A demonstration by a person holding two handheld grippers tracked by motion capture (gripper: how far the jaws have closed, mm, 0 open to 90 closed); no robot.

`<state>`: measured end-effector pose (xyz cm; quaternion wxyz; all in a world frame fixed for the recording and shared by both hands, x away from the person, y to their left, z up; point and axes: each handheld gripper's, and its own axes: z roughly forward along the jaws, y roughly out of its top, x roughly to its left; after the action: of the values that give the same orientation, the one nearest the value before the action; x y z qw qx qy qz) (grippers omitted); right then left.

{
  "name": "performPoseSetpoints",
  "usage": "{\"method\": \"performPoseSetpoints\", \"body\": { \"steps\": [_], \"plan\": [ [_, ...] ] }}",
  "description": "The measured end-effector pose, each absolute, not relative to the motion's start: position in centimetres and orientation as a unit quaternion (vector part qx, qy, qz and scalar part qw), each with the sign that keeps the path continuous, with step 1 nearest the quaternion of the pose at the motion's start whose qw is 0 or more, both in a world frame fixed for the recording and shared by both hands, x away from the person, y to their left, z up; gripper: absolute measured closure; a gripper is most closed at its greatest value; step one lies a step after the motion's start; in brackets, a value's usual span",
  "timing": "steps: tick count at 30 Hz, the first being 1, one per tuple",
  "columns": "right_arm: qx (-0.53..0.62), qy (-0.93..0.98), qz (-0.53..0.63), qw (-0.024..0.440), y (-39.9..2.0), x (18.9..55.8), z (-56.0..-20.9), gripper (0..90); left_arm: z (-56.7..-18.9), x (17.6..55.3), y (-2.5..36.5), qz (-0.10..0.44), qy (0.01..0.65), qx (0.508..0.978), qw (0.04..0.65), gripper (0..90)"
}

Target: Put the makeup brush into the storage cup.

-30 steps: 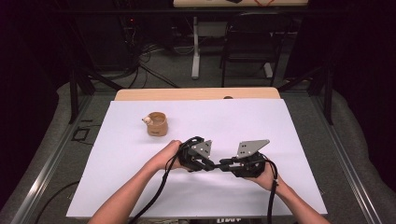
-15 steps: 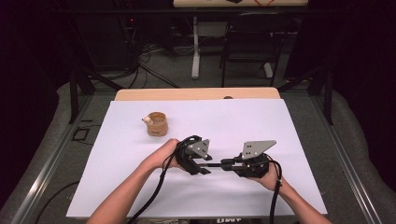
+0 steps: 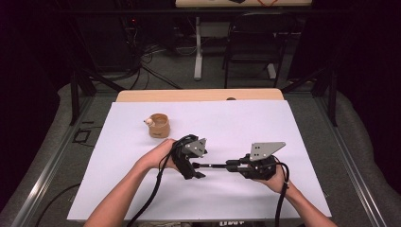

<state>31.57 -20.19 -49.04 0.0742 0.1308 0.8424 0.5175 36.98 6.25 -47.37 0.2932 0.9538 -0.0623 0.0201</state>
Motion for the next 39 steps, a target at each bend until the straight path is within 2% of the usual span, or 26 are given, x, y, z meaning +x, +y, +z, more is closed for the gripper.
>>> {"method": "performPoseSetpoints", "body": {
  "steps": [3, 8, 15, 23, 35, 39],
  "plan": [
    [0.131, 0.841, 0.52, 0.075, -20.2, 31.5, -49.1, 79.5, -47.5, 37.4, 6.5, 0.013, -0.065, 0.954, 0.294, 36.0],
    [0.128, 0.842, 0.518, 0.075, -20.1, 31.5, -49.1, 79.5, -47.8, 37.5, 6.7, 0.003, -0.069, 0.953, 0.295, 50.3],
    [0.126, 0.841, 0.52, 0.075, -20.1, 31.5, -49.1, 79.5, -48.2, 37.7, 6.7, -0.018, -0.072, 0.951, 0.301, 63.4],
    [0.125, 0.843, 0.519, 0.072, -20.0, 31.5, -49.2, 79.5, -48.7, 38.0, 6.9, -0.037, -0.073, 0.947, 0.31, 73.3],
    [0.12, 0.843, 0.521, 0.068, -20.0, 31.6, -49.2, 78.6, -48.8, 37.8, 7.0, -0.042, -0.088, 0.946, 0.308, 76.0],
    [0.122, 0.844, 0.517, 0.073, -20.0, 31.6, -49.2, 74.8, -48.7, 37.7, 7.0, -0.039, -0.087, 0.946, 0.31, 76.3]
  ]
}}
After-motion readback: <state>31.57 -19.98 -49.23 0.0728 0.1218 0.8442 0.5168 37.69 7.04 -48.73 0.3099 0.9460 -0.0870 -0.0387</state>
